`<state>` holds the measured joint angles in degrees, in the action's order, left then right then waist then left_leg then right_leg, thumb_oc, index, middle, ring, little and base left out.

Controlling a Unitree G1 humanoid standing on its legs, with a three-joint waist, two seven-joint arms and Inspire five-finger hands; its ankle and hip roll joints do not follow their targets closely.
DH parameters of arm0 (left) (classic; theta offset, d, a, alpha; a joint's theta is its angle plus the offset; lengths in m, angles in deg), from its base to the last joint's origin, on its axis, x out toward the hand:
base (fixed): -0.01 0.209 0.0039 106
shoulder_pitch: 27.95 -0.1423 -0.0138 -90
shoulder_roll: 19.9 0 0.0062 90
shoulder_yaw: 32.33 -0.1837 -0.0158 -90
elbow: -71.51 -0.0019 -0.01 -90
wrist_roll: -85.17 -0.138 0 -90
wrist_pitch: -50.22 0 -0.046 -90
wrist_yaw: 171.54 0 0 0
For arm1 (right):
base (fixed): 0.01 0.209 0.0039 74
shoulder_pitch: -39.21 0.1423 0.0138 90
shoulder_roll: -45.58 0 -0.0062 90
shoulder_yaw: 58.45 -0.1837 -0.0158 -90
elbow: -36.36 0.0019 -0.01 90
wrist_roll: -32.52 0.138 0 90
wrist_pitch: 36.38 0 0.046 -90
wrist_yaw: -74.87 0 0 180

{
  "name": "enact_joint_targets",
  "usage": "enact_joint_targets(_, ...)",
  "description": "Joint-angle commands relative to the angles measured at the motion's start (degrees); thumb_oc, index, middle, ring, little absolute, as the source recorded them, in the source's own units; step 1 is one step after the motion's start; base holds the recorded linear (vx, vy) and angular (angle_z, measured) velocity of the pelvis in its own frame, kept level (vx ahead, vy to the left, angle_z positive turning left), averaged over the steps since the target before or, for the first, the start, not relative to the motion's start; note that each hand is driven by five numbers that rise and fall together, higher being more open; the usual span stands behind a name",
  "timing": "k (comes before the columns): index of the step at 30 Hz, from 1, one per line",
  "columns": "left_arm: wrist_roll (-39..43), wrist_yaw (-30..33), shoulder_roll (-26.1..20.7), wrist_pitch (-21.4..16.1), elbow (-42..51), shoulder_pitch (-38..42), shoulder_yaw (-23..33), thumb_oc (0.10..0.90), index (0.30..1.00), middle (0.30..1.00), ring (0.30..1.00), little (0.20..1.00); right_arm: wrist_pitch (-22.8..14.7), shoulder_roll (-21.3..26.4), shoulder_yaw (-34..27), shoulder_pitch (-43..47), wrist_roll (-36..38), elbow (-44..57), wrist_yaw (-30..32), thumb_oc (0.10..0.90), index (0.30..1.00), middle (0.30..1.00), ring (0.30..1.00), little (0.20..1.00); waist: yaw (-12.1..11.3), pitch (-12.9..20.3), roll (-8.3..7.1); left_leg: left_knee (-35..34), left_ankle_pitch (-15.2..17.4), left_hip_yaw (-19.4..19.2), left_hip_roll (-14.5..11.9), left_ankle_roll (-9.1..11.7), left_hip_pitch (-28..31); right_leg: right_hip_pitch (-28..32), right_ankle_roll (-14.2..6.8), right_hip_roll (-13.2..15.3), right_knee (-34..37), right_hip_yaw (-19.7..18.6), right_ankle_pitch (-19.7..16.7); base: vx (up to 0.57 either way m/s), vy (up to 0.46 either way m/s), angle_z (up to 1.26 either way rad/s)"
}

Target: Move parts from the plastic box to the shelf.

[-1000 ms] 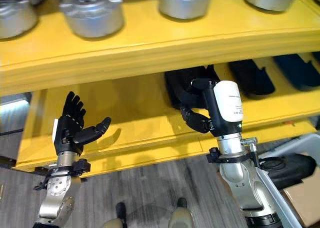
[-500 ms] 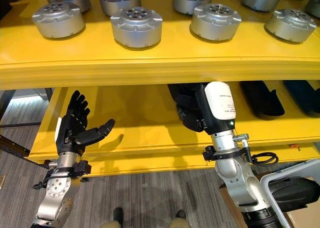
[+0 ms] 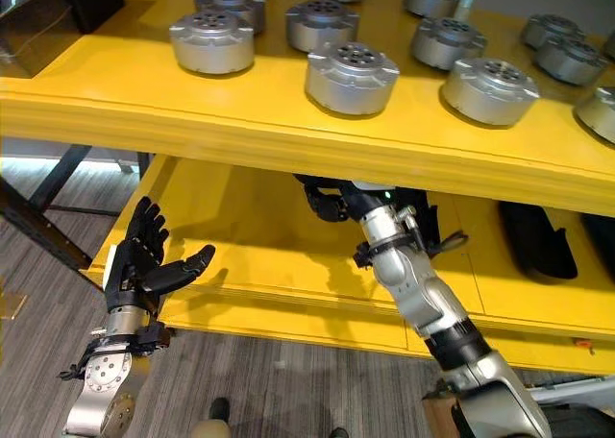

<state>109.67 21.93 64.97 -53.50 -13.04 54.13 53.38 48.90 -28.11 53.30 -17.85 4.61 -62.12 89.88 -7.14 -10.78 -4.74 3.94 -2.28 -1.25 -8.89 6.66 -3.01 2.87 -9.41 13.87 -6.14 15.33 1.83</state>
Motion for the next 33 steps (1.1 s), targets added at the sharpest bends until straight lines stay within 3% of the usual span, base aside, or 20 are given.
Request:
enact_joint_targets(1, 0.4, 0.8, -4.4, -6.0, 4.6, 2.2, 2.8, 0.900, 1.000, 1.000, 1.000, 1.000, -0.8, -1.3, -0.9, 15.2, 3.6, -2.9, 6.4, 0.400, 0.300, 0.300, 0.300, 0.300, -1.0, 2.5, -2.22, 8.0, 7.1, -2.6, -3.2, -1.5, -1.0, 1.3, 0.3, 2.8, -4.6, -0.6, 0.6, -0.06, -0.019, 0.08)
enact_joint_targets(9, 2.0, 1.0, -6.7, -6.8, 3.1, 5.6, 0.8, 0.900, 1.000, 1.000, 1.000, 1.000, 0.1, -2.2, 2.5, 27.0, 8.7, -15.1, 8.3, 0.400, 0.300, 0.300, 0.300, 0.300, -2.7, -2.5, -1.03, 17.6, 9.5, 0.0, -3.4, -1.4, -8.0, -4.5, 1.2, 2.7, -13.3, -0.7, 3.2, -0.10, -0.009, 0.11)
enact_joint_targets(17, 3.1, 0.8, -8.0, -7.1, 3.2, 7.8, -1.2, 0.900, 1.000, 1.000, 1.000, 1.000, 0.7, -4.0, 5.1, 34.5, 13.8, -27.6, 8.8, 0.400, 0.300, 0.300, 0.300, 0.300, -3.3, -5.0, 1.01, 26.3, 12.5, 2.0, -3.8, -2.2, -15.1, -12.1, 2.2, 2.9, -23.2, -2.1, 6.5, -0.09, 0.019, 0.05)
enact_joint_targets(24, 3.3, 0.8, -8.3, -7.0, 2.9, 7.8, -1.6, 0.900, 1.000, 1.000, 1.000, 1.000, 1.3, -4.7, 6.6, 36.8, 16.0, -38.9, 8.6, 0.400, 0.300, 0.300, 0.300, 0.300, -3.6, -5.5, 2.08, 32.1, 15.0, 3.2, -3.8, -2.9, -19.2, -16.3, 2.8, 3.6, -29.3, -2.8, 9.3, -0.05, 0.018, -0.01)
enact_joint_targets(33, 1.8, 3.4, -8.4, -7.1, 3.0, 8.8, -0.1, 0.900, 1.000, 1.000, 1.000, 1.000, 2.0, -7.3, 4.6, 34.2, 18.0, -44.8, 10.2, 0.400, 0.300, 0.300, 0.300, 0.300, -3.3, -6.3, 3.04, 34.1, 15.8, 4.1, -3.7, -3.3, -20.6, -17.6, 3.1, 3.5, -31.4, -2.9, 10.1, -0.01, 0.002, 0.01)
